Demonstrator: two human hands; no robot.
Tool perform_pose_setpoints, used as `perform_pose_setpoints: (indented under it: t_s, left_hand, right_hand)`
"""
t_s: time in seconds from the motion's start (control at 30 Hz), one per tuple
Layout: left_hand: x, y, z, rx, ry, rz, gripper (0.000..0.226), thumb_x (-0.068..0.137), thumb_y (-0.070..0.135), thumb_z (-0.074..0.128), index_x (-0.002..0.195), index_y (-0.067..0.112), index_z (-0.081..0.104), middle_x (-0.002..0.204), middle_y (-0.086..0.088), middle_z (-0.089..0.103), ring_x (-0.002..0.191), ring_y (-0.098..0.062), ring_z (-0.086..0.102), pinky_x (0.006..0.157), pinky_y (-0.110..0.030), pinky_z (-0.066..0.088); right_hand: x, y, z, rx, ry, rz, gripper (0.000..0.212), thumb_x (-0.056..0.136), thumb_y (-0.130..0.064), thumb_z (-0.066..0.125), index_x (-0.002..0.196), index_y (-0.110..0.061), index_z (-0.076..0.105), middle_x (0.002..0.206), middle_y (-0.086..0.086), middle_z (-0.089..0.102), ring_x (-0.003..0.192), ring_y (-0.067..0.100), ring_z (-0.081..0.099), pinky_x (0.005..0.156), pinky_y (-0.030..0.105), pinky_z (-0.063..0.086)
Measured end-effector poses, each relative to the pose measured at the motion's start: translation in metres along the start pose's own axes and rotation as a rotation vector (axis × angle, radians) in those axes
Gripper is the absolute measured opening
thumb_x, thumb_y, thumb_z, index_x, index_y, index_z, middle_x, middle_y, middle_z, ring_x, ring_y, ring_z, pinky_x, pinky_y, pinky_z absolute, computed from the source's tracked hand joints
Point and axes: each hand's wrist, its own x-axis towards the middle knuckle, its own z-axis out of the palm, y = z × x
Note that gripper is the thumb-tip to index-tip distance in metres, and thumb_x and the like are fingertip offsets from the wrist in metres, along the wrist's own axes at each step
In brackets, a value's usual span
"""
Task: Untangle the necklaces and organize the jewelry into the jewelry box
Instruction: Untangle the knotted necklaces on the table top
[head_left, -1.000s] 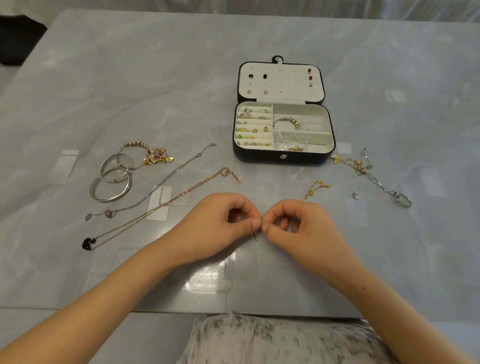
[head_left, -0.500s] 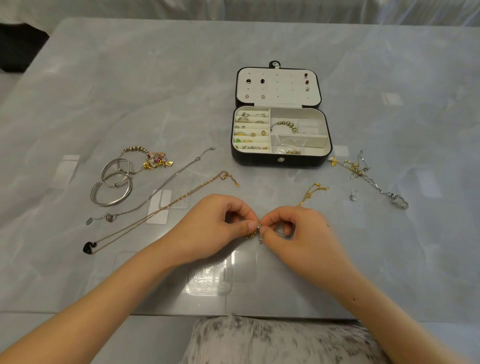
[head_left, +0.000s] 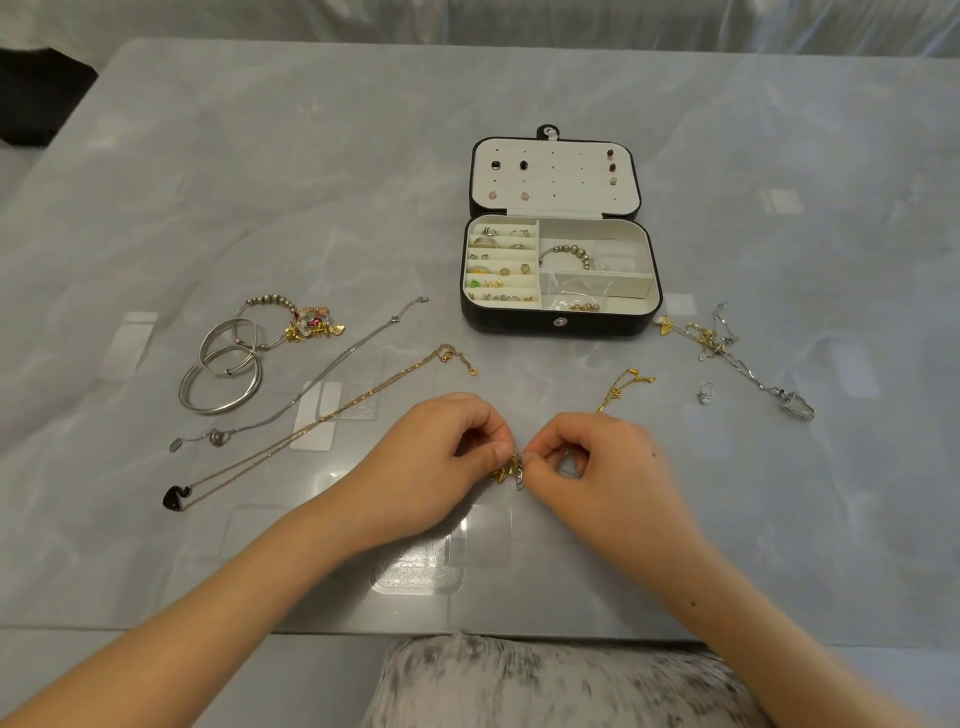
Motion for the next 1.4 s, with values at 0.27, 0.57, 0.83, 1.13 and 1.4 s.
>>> perform_pose_setpoints:
  t_s: [0.27, 0.57, 0.83, 1.13, 1.4]
  left_hand:
    - [-0.001, -0.002, 0.001, 0.046, 0.007, 0.035, 0.018, 0.089, 0.015, 0.056, 0.078, 0.028, 0.056, 0.084, 0.011, 0.059, 0.080, -0.001, 0.051, 0.069, -0.009, 0.037]
    - [-0.001, -0.003, 0.001, 0.002, -0.002, 0.073, 0.011, 0.090, 0.017, 0.057, 0.083, 0.025, 0.060, 0.083, 0.011, 0.059, 0.079, -0.005, 0.052, 0.073, -0.020, 0.043]
    - [-0.002, -0.005, -0.003, 0.021, -0.039, 0.131, 0.014, 0.080, 0.031, 0.049, 0.080, 0.023, 0.061, 0.078, 0.013, 0.057, 0.080, -0.006, 0.050, 0.069, -0.013, 0.039]
    - [0.001, -0.012, -0.005, 0.135, 0.025, 0.279, 0.024, 0.080, 0.046, 0.046, 0.085, 0.027, 0.061, 0.085, 0.017, 0.055, 0.086, -0.005, 0.049, 0.075, -0.013, 0.037]
    - [0.003, -0.011, -0.006, 0.314, 0.095, 0.488, 0.020, 0.087, 0.027, 0.052, 0.080, 0.015, 0.065, 0.080, 0.005, 0.059, 0.078, -0.009, 0.047, 0.071, -0.022, 0.038]
  right_hand:
    - [-0.001, 0.005, 0.002, -0.046, -0.049, 0.003, 0.020, 0.076, -0.022, 0.062, 0.061, -0.034, 0.057, 0.062, -0.016, 0.060, 0.073, -0.003, 0.051, 0.062, 0.010, 0.038]
    - [0.001, 0.000, -0.003, 0.080, -0.059, 0.017, 0.020, 0.077, -0.022, 0.063, 0.061, -0.034, 0.060, 0.056, -0.032, 0.052, 0.063, -0.008, 0.050, 0.057, 0.009, 0.035]
    - [0.002, 0.001, -0.002, 0.195, -0.031, 0.066, 0.017, 0.071, -0.019, 0.064, 0.058, -0.029, 0.061, 0.049, -0.022, 0.050, 0.050, 0.004, 0.041, 0.050, 0.013, 0.033]
    - [0.004, 0.003, -0.001, 0.234, -0.046, 0.092, 0.016, 0.072, -0.017, 0.065, 0.059, -0.026, 0.063, 0.046, -0.019, 0.048, 0.048, 0.005, 0.037, 0.047, 0.013, 0.031]
    - [0.003, 0.003, -0.001, 0.269, -0.065, 0.129, 0.013, 0.072, -0.019, 0.066, 0.060, -0.022, 0.065, 0.043, -0.012, 0.042, 0.047, 0.005, 0.033, 0.047, 0.015, 0.028]
